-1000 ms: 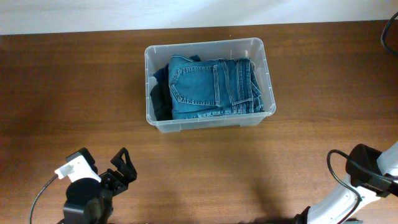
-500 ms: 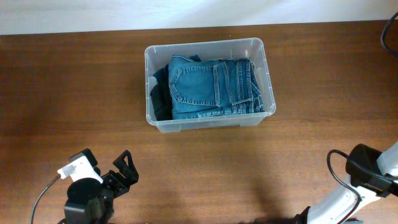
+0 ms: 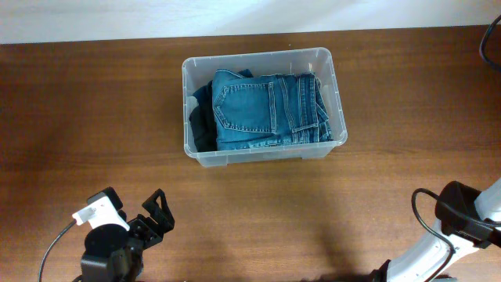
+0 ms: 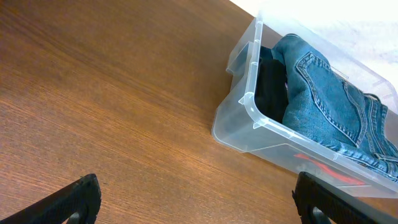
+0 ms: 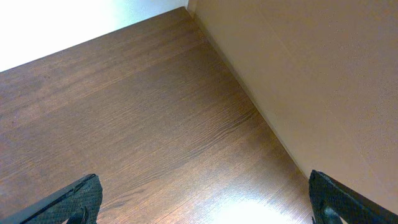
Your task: Pack container
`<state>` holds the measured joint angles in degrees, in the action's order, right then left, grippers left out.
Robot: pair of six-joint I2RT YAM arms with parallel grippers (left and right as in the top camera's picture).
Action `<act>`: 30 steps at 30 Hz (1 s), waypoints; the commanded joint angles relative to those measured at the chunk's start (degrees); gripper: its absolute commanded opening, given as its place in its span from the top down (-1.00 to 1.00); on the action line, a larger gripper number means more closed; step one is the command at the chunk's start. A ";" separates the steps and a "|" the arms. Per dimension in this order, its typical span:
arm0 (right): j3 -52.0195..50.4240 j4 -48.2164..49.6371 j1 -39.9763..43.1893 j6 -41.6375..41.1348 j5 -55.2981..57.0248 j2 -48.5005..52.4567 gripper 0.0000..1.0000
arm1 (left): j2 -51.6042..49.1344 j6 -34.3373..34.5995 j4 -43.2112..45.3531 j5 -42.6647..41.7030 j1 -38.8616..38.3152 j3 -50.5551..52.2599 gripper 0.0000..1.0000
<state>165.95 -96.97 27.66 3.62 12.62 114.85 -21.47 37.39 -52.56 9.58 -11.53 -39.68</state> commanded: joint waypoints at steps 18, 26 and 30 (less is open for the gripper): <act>-0.09 -0.33 0.11 -0.07 0.48 0.04 -0.97 | 0.11 0.37 0.00 -0.59 0.09 0.24 -0.99; -0.09 -0.33 0.11 -0.07 0.48 0.07 -0.97 | 0.15 0.37 0.02 -0.61 0.07 0.33 -0.99; -0.09 -0.33 0.11 -0.07 0.48 0.04 -0.97 | 2.93 0.35 0.02 -0.26 0.07 2.32 -0.99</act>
<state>165.95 -96.97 27.66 3.64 12.62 114.85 -21.17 37.39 -52.56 9.41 -11.55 -39.31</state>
